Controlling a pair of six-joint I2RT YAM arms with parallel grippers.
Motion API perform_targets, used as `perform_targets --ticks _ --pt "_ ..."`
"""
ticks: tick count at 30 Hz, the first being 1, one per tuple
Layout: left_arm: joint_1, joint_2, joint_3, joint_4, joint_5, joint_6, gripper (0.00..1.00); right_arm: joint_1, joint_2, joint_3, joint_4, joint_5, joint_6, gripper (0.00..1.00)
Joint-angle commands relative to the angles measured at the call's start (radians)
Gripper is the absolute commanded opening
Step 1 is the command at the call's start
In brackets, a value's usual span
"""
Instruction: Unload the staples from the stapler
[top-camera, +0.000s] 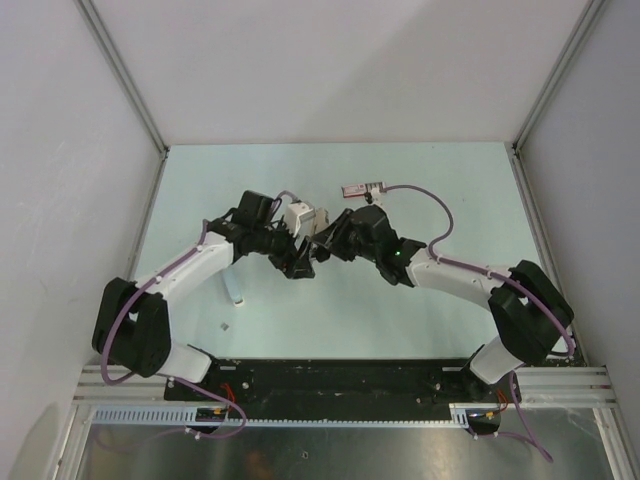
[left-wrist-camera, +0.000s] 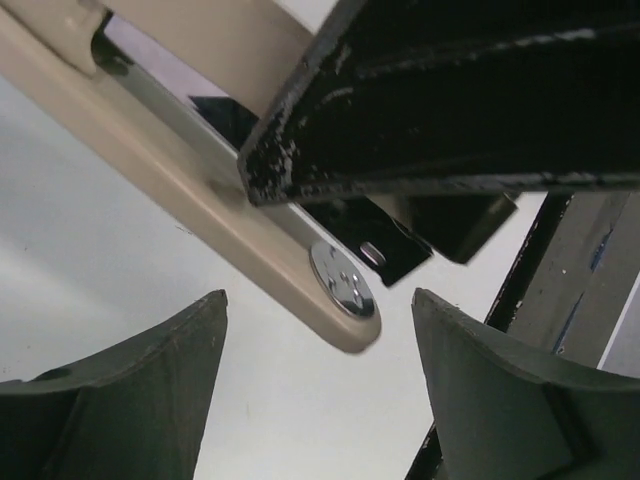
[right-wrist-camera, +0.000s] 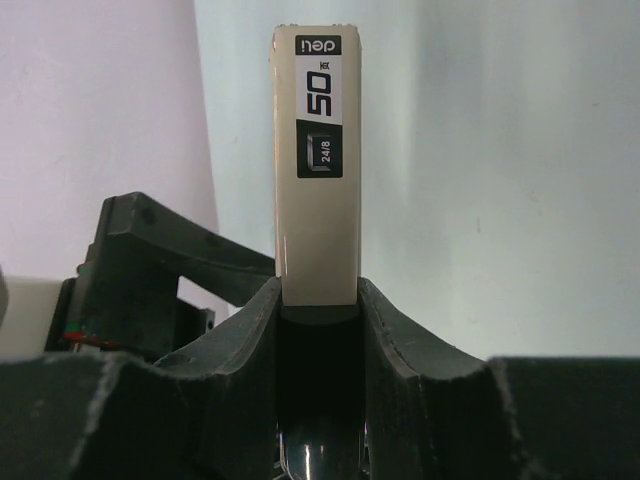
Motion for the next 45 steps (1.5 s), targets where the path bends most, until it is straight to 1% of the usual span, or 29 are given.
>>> perform_targets --ticks 1,5,8,10,11,14,15,16,19,26,29,33,39,45 --pt "-0.009 -0.002 0.034 0.023 0.020 0.056 0.75 0.014 -0.033 0.013 0.139 -0.028 0.029 0.00" --pt "-0.009 -0.011 0.022 0.024 0.002 0.088 0.58 0.018 -0.030 0.013 0.148 -0.065 0.023 0.00" --pt "-0.007 -0.020 0.009 0.023 -0.011 0.107 0.50 0.024 -0.026 0.013 0.144 -0.079 0.016 0.00" --pt "-0.007 -0.026 -0.002 0.023 -0.018 0.120 0.42 0.029 -0.023 0.012 0.139 -0.085 0.007 0.00" --pt "-0.007 -0.028 -0.006 0.023 -0.026 0.128 0.35 0.031 -0.020 0.011 0.138 -0.092 0.001 0.00" --pt "-0.007 -0.039 -0.016 0.023 -0.061 0.151 0.08 0.030 -0.005 0.011 0.148 -0.133 -0.037 0.00" --pt "-0.007 -0.042 -0.018 0.023 -0.077 0.160 0.04 0.027 0.003 0.010 0.153 -0.155 -0.054 0.00" --pt "-0.006 -0.045 -0.020 0.023 -0.094 0.171 0.02 0.023 0.012 0.010 0.158 -0.181 -0.073 0.00" --pt "-0.006 -0.053 -0.025 0.023 -0.145 0.203 0.00 0.009 0.029 0.005 0.152 -0.247 -0.129 0.00" --pt "-0.005 -0.074 -0.043 0.024 -0.231 0.265 0.00 -0.022 0.013 -0.046 0.136 -0.344 -0.249 0.00" --pt "-0.004 -0.075 -0.041 0.029 -0.295 0.307 0.00 -0.049 -0.001 -0.050 0.096 -0.402 -0.326 0.00" --pt "-0.005 -0.057 -0.017 0.038 -0.408 0.373 0.00 -0.098 -0.011 -0.050 -0.009 -0.475 -0.437 0.00" --pt "-0.006 -0.019 -0.015 0.107 -0.538 0.447 0.00 -0.128 -0.048 -0.050 -0.158 -0.487 -0.571 0.00" --pt "-0.016 -0.016 -0.086 0.252 -0.674 0.552 0.00 -0.132 -0.066 -0.049 -0.237 -0.484 -0.685 0.00"
